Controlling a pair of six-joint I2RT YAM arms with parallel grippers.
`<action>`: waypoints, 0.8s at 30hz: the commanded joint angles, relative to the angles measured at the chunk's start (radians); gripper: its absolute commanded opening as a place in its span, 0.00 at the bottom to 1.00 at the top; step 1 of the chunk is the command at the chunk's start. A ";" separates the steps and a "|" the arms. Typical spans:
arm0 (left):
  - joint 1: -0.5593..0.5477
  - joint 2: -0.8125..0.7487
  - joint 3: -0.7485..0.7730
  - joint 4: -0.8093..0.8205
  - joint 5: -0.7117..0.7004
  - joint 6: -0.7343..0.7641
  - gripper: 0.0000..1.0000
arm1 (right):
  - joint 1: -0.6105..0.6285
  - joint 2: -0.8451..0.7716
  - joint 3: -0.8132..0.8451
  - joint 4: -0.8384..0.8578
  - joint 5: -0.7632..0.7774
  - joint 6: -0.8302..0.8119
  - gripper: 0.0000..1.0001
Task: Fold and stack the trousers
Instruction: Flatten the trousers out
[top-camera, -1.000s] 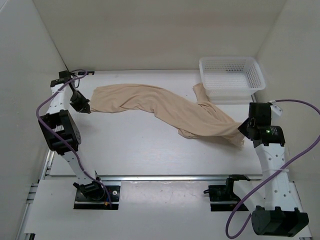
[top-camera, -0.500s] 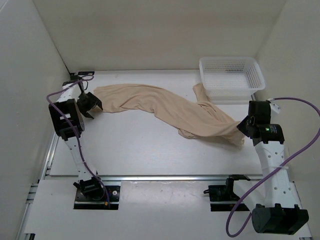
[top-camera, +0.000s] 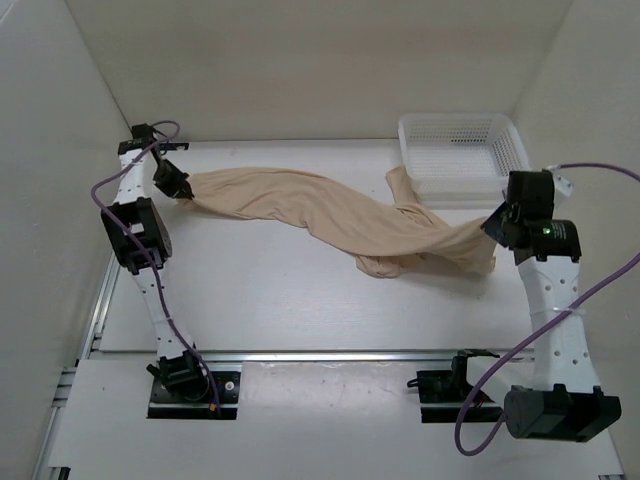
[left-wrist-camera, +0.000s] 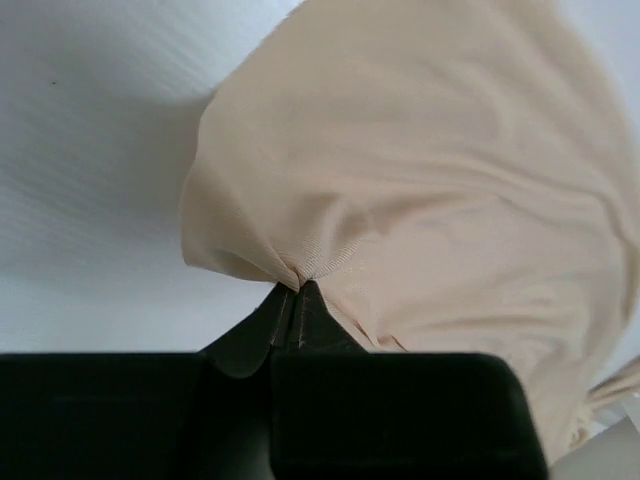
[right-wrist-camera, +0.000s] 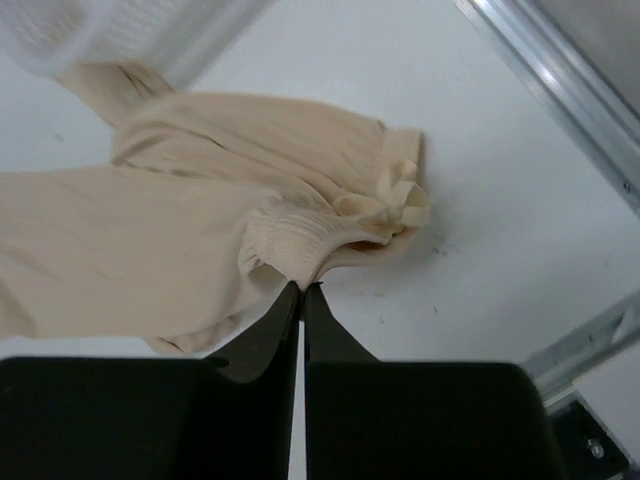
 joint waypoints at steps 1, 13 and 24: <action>-0.004 -0.300 0.066 -0.001 0.030 0.010 0.10 | -0.006 0.049 0.222 0.032 0.035 -0.058 0.01; 0.129 -0.401 0.118 -0.034 0.073 0.079 0.10 | -0.015 0.083 0.446 0.012 0.190 -0.153 0.01; 0.183 -0.262 0.219 -0.066 0.093 0.099 0.10 | -0.025 0.308 0.653 -0.007 0.072 -0.144 0.01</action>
